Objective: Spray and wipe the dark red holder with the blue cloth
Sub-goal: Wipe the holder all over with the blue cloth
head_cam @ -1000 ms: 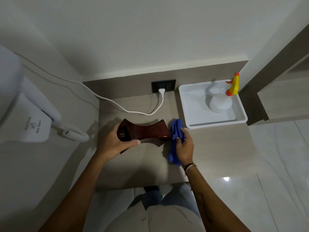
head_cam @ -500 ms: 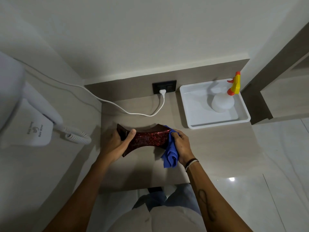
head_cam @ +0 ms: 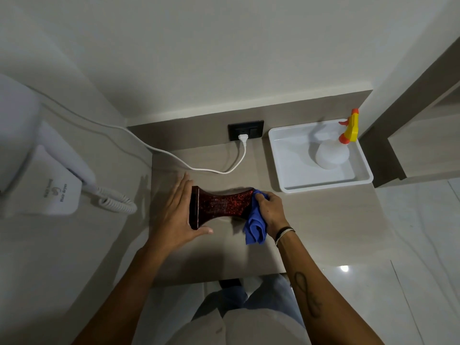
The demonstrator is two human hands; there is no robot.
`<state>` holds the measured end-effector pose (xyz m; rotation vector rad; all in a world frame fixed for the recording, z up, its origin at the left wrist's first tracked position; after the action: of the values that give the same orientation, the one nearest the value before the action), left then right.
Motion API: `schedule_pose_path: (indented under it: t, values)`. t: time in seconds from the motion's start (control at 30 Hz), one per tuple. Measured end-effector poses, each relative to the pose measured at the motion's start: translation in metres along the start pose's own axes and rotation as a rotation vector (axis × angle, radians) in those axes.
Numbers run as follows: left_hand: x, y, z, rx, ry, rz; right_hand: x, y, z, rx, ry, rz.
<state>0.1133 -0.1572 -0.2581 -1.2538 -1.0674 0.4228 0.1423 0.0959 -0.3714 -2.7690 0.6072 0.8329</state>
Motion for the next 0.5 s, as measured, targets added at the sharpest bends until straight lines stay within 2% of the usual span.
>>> schedule_pose_path:
  t: [0.13, 0.27, 0.3, 0.37, 0.43, 0.5]
  values:
    - [0.002, -0.001, 0.000, 0.016, 0.001, -0.061, -0.003, 0.000, -0.009, 0.051, -0.132, -0.084]
    - [0.007, -0.006, 0.002, 0.021, -0.016, -0.118, -0.008, 0.005, -0.051, 0.275, -0.526, -0.168]
    - [0.009, -0.007, 0.003, 0.031, -0.024, -0.126, -0.008, 0.011, -0.063, 0.283, -0.609, -0.187]
    - [0.012, -0.010, 0.004, 0.039, -0.063, -0.135, -0.002, 0.031, -0.086, 0.184, -0.778, -0.279]
    - [0.016, -0.008, 0.008, 0.053, -0.056, -0.144, 0.014, 0.058, -0.106, 0.031, -0.963, -0.505]
    - [0.015, -0.006, 0.009, 0.042, -0.041, -0.116, 0.040, 0.075, -0.109, -0.070, -1.029, -0.737]
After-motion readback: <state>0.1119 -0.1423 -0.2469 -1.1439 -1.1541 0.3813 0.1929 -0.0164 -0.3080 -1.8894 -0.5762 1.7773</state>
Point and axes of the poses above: each hand's wrist, its own z-axis towards the middle knuckle, its own y-axis out of the palm, x = y × z, the point moved 4 cm from there along z, towards the middle knuckle, and after that the axes turned 12 degrees about y, right-handed, at the moved point
